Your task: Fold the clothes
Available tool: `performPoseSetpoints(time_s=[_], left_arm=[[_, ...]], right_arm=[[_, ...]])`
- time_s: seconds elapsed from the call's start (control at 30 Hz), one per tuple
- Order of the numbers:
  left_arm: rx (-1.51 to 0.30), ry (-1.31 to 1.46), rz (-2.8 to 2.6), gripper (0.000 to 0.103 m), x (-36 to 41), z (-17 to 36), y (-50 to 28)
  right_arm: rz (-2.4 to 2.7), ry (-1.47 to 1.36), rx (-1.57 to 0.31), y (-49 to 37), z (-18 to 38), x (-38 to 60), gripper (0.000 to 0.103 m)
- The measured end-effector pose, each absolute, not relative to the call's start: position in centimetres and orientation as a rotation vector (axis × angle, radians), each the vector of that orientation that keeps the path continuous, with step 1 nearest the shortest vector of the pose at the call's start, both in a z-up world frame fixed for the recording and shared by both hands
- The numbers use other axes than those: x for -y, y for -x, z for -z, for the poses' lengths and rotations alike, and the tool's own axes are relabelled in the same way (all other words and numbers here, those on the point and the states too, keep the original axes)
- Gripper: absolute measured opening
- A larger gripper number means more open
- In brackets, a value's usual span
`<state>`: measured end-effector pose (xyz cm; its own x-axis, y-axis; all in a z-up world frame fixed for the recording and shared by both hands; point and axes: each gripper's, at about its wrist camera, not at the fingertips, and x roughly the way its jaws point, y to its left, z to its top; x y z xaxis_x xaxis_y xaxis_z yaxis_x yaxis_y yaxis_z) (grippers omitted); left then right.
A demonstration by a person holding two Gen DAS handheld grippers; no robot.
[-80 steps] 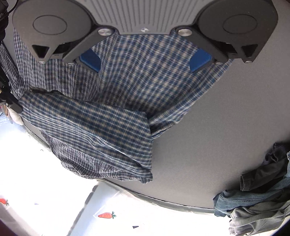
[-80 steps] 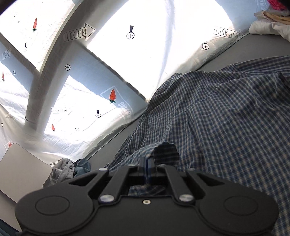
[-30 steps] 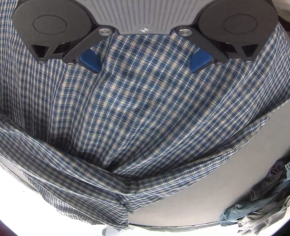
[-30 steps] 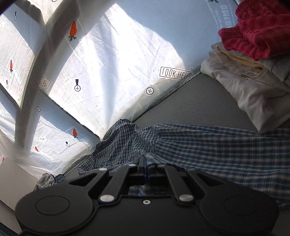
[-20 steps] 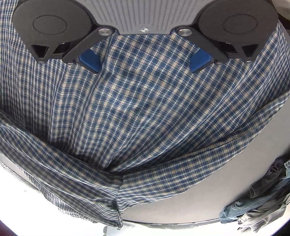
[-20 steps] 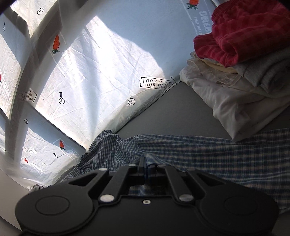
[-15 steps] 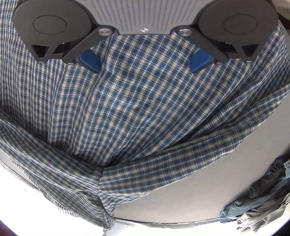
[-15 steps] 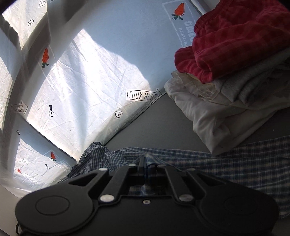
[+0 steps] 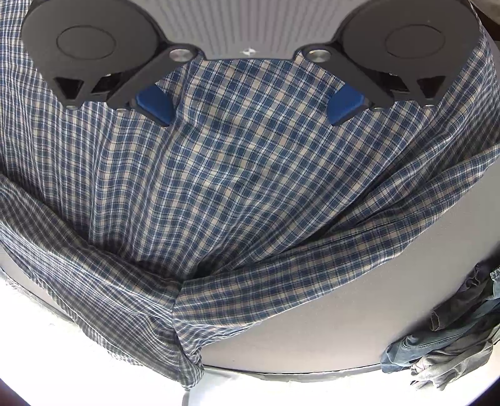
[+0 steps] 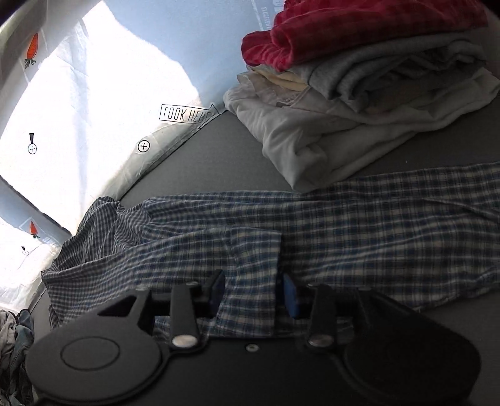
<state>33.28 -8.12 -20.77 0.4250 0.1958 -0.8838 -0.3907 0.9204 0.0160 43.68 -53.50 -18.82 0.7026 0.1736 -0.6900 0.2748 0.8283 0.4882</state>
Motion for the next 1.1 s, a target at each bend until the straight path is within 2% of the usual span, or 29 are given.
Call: performPoseSetpoints(time_s=[0.2, 0.3, 0.4, 0.6, 0.73, 0.93, 1.1], left_arm=[[-1.032, 0.156, -0.285, 0.103, 8.0, 20.6, -31.5], [-1.036, 0.123, -0.205, 0.103, 7.6, 20.5, -31.1], [-1.021, 0.201, -0.172, 0.103, 5.7, 20.0, -29.7], [-0.900, 0.370, -0.200, 0.103, 0.5, 18.1, -25.5], [-0.840, 0.410, -0.244, 0.103, -3.4, 16.6, -23.4], [-0.814, 0.501, -0.270, 0.103, -10.1, 15.6, -21.0], [-0.837, 0.455, -0.308, 0.103, -15.1, 16.3, -20.2]], right_arm=[[0.017, -0.669, -0.773, -39.3, 18.3, 52.8, 0.062], [-0.010, -0.708, -0.768, -37.3, 18.3, 51.7, 0.067], [-0.064, -0.766, -0.727, -35.2, 18.1, 50.2, 0.066], [-0.127, -0.870, -0.684, -32.6, 18.2, 47.4, 0.054], [-0.195, -0.959, -0.756, -32.0, 19.0, 44.8, 0.033], [-0.243, -1.128, -0.823, -31.6, 20.2, 39.1, 0.025], [-0.292, -1.161, -0.879, -30.6, 20.6, 31.8, 0.020]])
